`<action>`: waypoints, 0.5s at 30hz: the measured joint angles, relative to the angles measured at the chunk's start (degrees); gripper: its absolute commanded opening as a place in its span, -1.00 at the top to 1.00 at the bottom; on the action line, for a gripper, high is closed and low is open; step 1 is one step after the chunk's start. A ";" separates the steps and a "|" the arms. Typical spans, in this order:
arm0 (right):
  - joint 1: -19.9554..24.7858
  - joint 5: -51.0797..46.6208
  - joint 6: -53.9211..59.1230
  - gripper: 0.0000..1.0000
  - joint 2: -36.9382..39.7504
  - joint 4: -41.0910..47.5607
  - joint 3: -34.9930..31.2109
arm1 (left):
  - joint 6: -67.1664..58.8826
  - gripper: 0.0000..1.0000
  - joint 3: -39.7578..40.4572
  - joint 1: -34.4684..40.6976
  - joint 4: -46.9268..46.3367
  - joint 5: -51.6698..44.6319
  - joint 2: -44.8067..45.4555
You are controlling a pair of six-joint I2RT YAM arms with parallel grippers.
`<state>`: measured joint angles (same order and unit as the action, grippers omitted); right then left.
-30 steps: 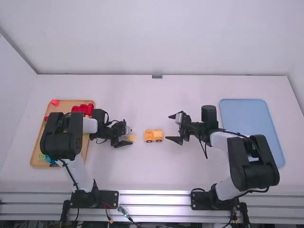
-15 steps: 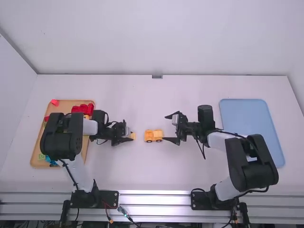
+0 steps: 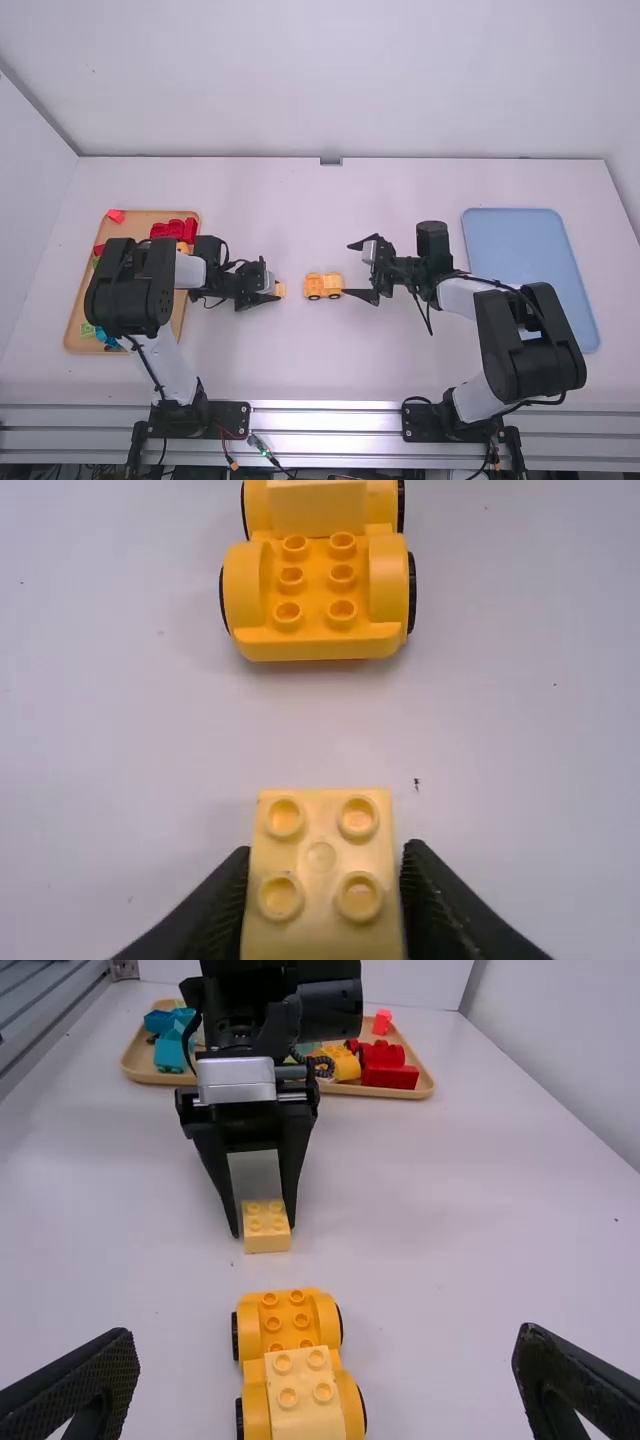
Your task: Assemble lego blocks to make yellow taxi
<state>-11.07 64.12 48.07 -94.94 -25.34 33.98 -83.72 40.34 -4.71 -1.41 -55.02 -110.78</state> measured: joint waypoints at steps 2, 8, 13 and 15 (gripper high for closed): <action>0.00 0.02 0.09 -0.98 0.00 0.02 0.00 | -0.17 0.63 0.07 0.02 -0.37 -0.11 0.00; 0.00 0.02 -0.13 -0.98 0.00 0.00 0.00 | 0.00 0.58 1.81 0.00 -2.73 -1.73 0.00; -0.02 -0.63 0.13 -0.98 0.00 1.29 0.00 | -0.04 0.56 5.51 0.00 -7.32 -4.98 0.00; 0.00 -1.64 0.13 -0.98 0.00 2.51 0.00 | -0.04 0.60 7.08 0.02 -9.64 -6.56 0.00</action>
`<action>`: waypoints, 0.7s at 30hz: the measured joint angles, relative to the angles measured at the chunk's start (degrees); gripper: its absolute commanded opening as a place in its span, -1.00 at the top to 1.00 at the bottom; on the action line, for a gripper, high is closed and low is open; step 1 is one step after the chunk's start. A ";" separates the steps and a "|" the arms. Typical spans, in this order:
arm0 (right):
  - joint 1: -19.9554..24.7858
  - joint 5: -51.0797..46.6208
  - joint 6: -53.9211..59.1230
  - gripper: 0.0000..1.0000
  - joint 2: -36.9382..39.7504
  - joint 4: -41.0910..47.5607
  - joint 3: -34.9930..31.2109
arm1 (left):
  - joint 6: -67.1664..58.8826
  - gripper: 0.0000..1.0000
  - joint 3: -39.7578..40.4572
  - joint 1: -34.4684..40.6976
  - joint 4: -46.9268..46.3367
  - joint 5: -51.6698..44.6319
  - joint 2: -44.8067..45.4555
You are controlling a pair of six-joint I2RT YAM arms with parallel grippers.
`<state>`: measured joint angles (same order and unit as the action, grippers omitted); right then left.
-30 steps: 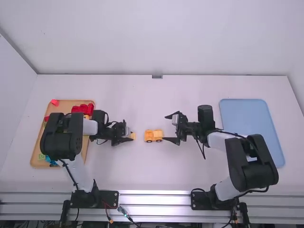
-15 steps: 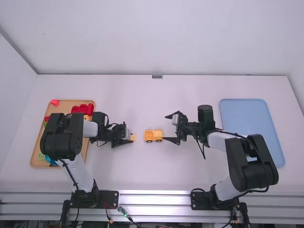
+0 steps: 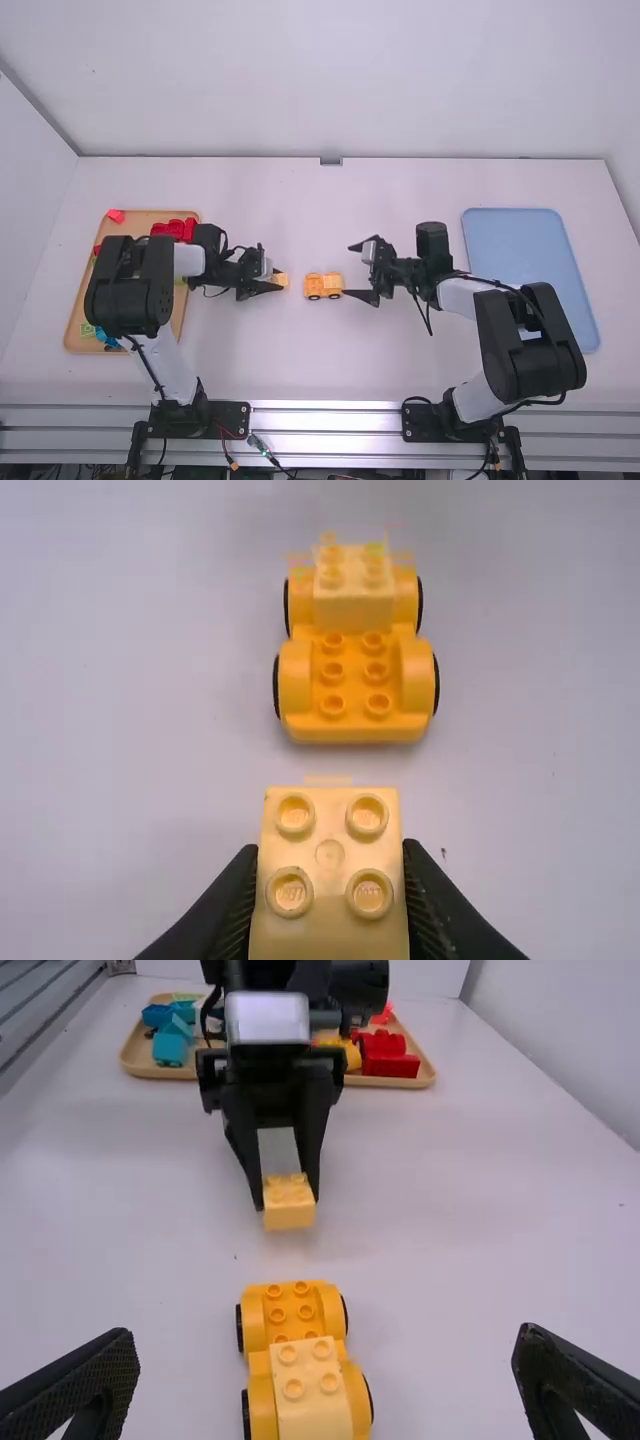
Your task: Assemble lego blocks to make yellow taxi
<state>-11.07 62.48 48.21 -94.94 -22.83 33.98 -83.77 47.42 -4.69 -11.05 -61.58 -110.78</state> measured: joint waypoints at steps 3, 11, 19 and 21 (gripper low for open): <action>0.00 -1.46 0.02 -0.98 0.00 1.70 0.00 | 0.00 0.70 1.81 0.24 -2.49 -1.68 0.00; 0.00 -1.97 5.64 -0.98 -1.79 3.58 0.00 | 0.00 0.64 3.54 5.42 -3.08 -2.78 0.00; 0.00 0.33 3.50 -0.98 -14.19 -12.09 -0.04 | 0.48 0.67 4.07 10.78 -2.32 -1.66 0.00; -0.02 1.25 2.71 -0.98 -16.90 -15.78 -0.04 | 2.23 0.70 4.07 11.96 0.11 -0.70 0.00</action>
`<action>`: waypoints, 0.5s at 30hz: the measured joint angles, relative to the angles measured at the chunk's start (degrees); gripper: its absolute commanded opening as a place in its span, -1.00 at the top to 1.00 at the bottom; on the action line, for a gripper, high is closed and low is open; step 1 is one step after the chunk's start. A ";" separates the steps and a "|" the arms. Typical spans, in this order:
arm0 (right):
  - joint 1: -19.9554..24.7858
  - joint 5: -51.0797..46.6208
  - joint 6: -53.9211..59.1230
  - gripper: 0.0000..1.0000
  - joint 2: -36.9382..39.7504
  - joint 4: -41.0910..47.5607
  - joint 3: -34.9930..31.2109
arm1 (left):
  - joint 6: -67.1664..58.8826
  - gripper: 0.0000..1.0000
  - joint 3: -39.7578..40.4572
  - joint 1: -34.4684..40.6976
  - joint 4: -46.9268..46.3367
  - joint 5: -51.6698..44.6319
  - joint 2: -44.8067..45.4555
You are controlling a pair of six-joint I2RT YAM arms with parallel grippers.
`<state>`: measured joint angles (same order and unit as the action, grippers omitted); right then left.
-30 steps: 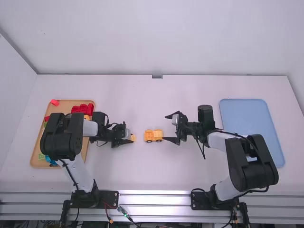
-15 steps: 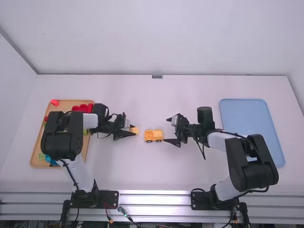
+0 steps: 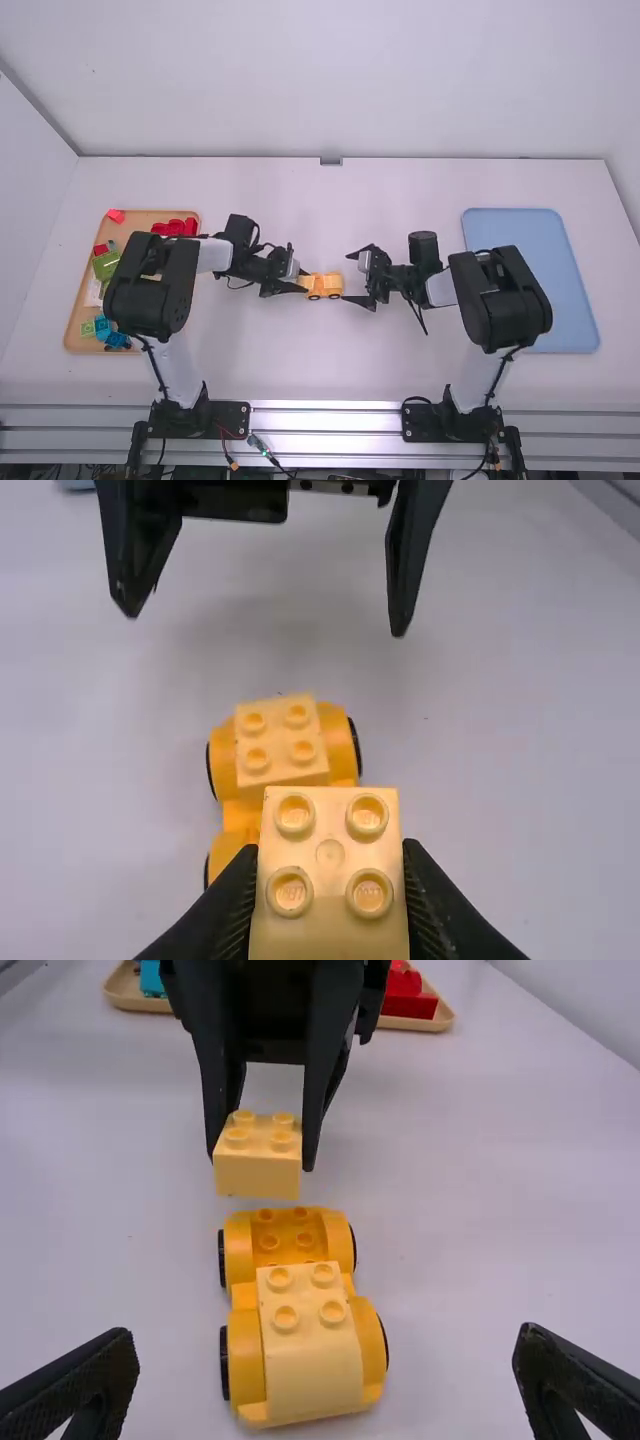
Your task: Assemble lego blocks to make yellow taxi
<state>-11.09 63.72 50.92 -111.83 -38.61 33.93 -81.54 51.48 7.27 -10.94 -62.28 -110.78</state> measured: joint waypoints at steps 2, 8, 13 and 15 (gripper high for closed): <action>0.02 0.55 -0.39 -0.98 -1.68 -1.95 0.00 | 2.21 0.76 0.00 0.94 2.08 0.92 0.00; -0.33 1.03 -1.38 -0.98 -5.09 -3.32 0.24 | 11.50 0.79 -0.02 4.20 8.28 4.79 0.00; -2.95 0.20 -1.40 -0.99 -7.04 3.50 4.37 | 15.26 0.90 0.00 5.29 8.48 5.53 0.00; -4.79 -1.38 -0.87 -0.98 -7.39 8.07 7.32 | 16.28 0.90 0.00 5.27 8.28 5.44 0.00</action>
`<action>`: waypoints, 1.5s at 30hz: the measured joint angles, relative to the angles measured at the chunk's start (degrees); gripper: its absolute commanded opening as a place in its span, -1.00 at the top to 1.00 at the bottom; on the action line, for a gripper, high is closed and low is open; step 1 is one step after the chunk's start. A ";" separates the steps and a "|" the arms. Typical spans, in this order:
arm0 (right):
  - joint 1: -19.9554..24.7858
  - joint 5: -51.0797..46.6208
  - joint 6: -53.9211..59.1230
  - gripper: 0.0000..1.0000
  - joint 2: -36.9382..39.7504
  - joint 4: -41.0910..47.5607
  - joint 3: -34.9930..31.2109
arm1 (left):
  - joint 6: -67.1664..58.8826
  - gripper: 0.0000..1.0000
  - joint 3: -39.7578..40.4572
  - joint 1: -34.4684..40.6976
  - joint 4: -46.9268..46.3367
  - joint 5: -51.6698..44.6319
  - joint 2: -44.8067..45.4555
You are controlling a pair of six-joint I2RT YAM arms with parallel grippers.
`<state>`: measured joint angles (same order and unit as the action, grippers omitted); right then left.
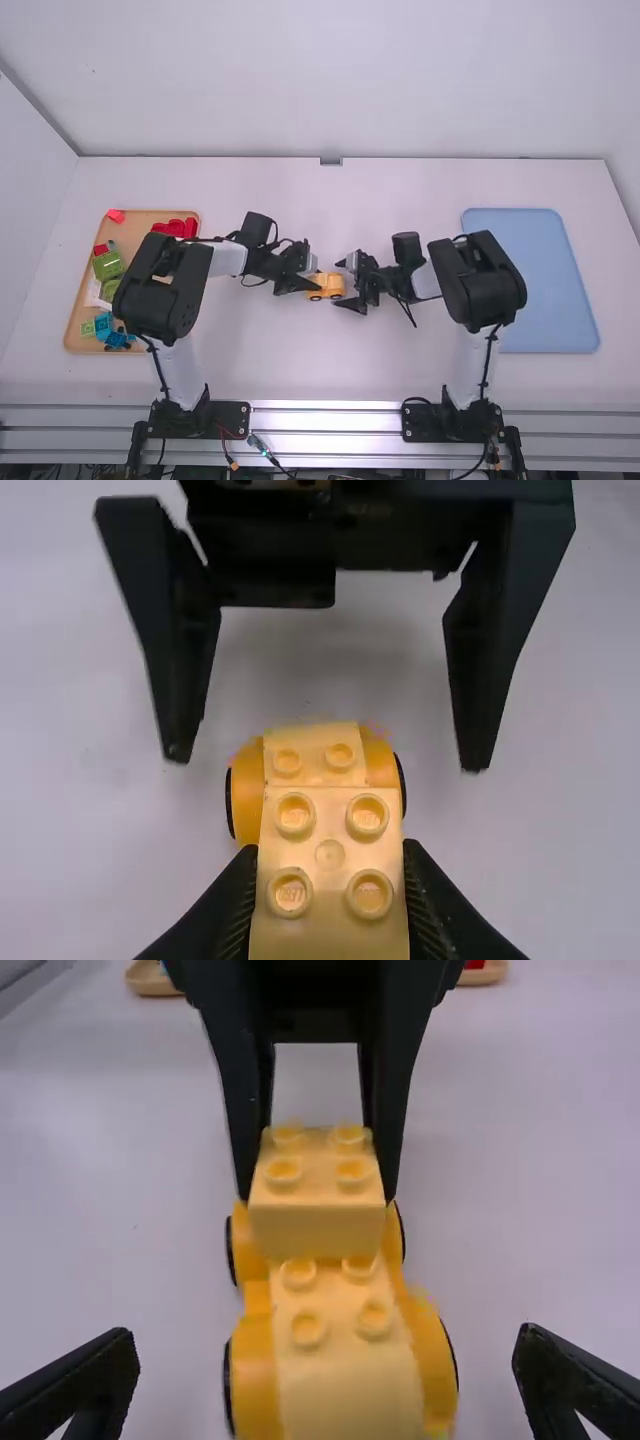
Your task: Assemble lego blocks to make yellow taxi
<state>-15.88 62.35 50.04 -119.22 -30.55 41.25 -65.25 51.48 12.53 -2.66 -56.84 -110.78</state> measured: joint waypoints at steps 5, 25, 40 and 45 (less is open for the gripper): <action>-1.84 -1.90 3.45 -1.00 0.00 7.74 3.69 | 1.07 0.91 0.00 -0.46 -0.61 -0.15 0.02; -5.49 -7.61 8.57 -0.22 -0.02 8.94 4.11 | 1.95 0.76 -2.29 0.22 0.72 4.50 1.46; -5.27 -7.04 8.28 -0.08 -0.02 10.64 4.31 | 1.86 0.65 -4.63 0.76 5.99 5.51 2.38; -5.29 -6.91 9.07 -0.09 -0.02 11.50 4.52 | 1.88 0.61 -4.63 0.76 5.25 5.68 2.60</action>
<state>-21.17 55.44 59.11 -119.24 -19.05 45.78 -63.37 46.85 13.30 2.59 -51.16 -108.18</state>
